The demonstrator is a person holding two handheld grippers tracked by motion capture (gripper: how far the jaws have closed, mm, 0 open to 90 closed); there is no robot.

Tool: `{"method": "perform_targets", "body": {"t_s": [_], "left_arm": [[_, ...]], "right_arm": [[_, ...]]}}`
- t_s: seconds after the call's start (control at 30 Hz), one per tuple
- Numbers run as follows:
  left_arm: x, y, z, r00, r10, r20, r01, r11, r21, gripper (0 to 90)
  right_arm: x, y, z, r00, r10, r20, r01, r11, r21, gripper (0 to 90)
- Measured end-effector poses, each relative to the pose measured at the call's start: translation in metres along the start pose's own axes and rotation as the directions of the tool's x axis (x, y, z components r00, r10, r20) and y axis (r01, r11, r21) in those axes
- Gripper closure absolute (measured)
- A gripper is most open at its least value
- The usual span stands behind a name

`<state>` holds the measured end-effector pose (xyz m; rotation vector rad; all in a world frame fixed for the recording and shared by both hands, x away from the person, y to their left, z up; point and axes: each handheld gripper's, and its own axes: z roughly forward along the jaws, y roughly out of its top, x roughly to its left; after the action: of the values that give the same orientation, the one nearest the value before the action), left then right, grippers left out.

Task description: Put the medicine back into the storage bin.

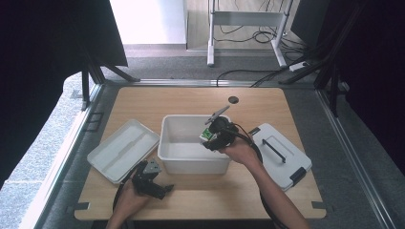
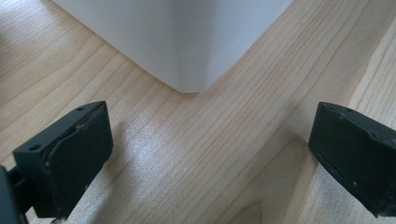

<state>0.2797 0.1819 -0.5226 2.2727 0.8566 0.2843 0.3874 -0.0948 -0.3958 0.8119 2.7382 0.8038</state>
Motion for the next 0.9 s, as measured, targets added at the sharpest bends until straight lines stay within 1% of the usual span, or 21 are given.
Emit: {"method": "perform_targets", "body": {"t_s": [0.07, 0.1, 0.13, 0.27, 0.4, 0.47, 0.53, 0.63, 0.7, 0.77, 0.83, 0.9], "left_arm": [[0.000, 0.000, 0.000, 1.0000, 0.000, 0.000, 0.000, 1.0000, 0.000, 0.0], [0.000, 0.000, 0.000, 1.0000, 0.000, 0.000, 0.000, 1.0000, 0.000, 0.0], [0.000, 0.000, 0.000, 1.0000, 0.000, 0.000, 0.000, 1.0000, 0.001, 0.0], [0.000, 0.000, 0.000, 1.0000, -0.002, 0.000, 0.002, 1.0000, 0.000, 0.1], [0.000, 0.000, 0.000, 1.0000, -0.002, 0.000, 0.002, 1.0000, 0.000, 0.1], [0.000, 0.000, 0.000, 1.0000, -0.004, -0.001, 0.004, 1.0000, 0.001, 0.0], [0.000, 0.000, 0.000, 1.0000, -0.006, -0.003, 0.006, 1.0000, 0.003, 0.0], [0.000, 0.000, 0.000, 0.9999, -0.011, -0.008, 0.011, 0.9999, 0.002, 0.0], [0.000, 0.000, 0.000, 0.9999, -0.013, -0.008, 0.013, 0.9999, 0.004, 0.0], [0.000, 0.000, 0.000, 0.9998, -0.015, -0.010, 0.015, 0.9999, 0.003, 0.0], [0.000, 0.000, 0.000, 0.9998, -0.017, -0.012, 0.017, 0.9999, 0.002, 0.0], [0.000, 0.000, -0.001, 0.9996, -0.022, -0.015, 0.022, 0.9997, 0.003, 0.0]], "right_arm": [[0.001, 0.002, 0.003, 1.0000, -0.001, -0.005, 0.001, 1.000, 0.016, 42.0], [0.001, 0.003, 0.003, 0.9999, 0.008, -0.009, -0.008, 1.000, 0.010, 39.4], [0.000, 0.004, 0.002, 0.9997, 0.020, -0.012, -0.020, 1.000, -0.002, 39.2], [0.000, 0.007, -0.005, 0.9999, 0.016, -0.001, -0.016, 0.999, -0.036, 38.3], [0.001, 0.003, -0.016, 0.9999, 0.015, -0.002, -0.015, 0.997, -0.076, 34.7], [0.002, -0.001, -0.022, 0.9998, 0.019, -0.001, -0.019, 0.995, -0.101, 31.0], [0.002, -0.005, -0.027, 0.9999, 0.017, -0.005, -0.017, 0.993, -0.114, 27.0], [0.004, -0.013, -0.036, 0.9999, 0.010, 0.001, -0.010, 0.991, -0.130, 17.7], [0.006, -0.018, -0.042, 0.9998, 0.018, 0.007, -0.017, 0.990, -0.141, 12.7], [0.007, -0.025, -0.047, 0.9997, 0.019, 0.014, -0.017, 0.988, -0.153, 11.6], [0.007, -0.032, -0.053, 0.9996, 0.024, 0.016, -0.021, 0.986, -0.163, 6.9], [0.008, -0.040, -0.058, 0.9995, 0.026, 0.016, -0.023, 0.984, -0.175, 5.3]]}}
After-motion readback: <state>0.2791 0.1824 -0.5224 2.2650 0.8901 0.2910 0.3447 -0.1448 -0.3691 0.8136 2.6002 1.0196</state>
